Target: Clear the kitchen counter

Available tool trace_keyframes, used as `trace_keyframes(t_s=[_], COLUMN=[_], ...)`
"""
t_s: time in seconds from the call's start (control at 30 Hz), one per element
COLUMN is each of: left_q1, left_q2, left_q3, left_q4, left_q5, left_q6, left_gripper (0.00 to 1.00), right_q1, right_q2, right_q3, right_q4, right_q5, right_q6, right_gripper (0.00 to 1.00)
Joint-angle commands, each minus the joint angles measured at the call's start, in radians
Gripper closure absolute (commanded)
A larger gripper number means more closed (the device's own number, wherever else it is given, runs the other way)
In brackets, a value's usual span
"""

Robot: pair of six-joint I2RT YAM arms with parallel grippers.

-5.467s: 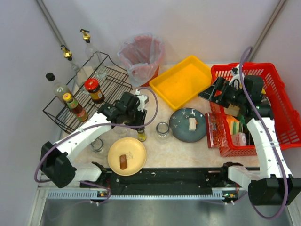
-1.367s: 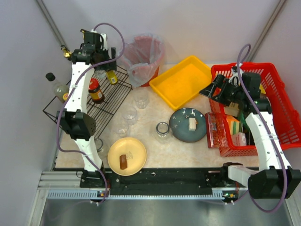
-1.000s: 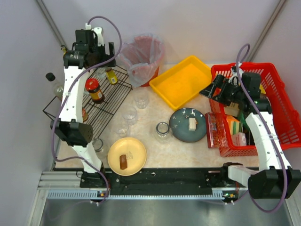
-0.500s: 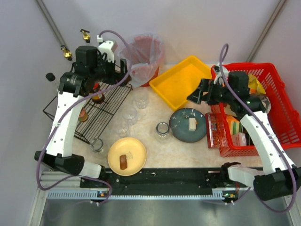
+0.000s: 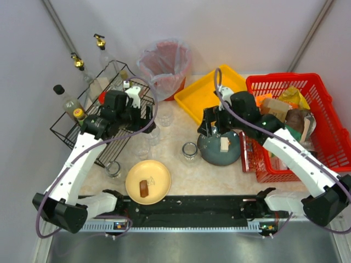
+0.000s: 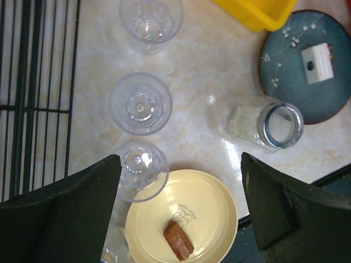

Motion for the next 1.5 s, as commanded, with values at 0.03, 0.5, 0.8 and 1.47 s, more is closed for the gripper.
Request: trace_keyframes(t_s=[0.03,0.5,0.8,1.47], left_q1=[-0.004,-0.026,-0.105,-0.273], left_q2=[-0.092,-0.126,-0.104,0.505], left_q3=[-0.071,-0.197,-0.210,-0.042], left_q4=[0.069,0.028,0.121,0.604], left_q5=[-0.189,-0.060,0.067,0.237], left_q6=[-0.078,-0.102,-0.143,-0.386], left_gripper=[0.07,0.10,0.10,0.16], right_q1=[0.093,0.215,0.216,0.215], right_q2=[0.022,-0.007,-0.047,-0.268], right_q3=[-0.029,-0.159,-0.170,-0.153], right_q4=[0.044,0.211,0.191,0.064], right_q5=[0.124,0.193,0.482,0.636], right_q6=[-0.014,-0.022,0.101,0.182], right_gripper=[0.03,0.03,0.04,0.06])
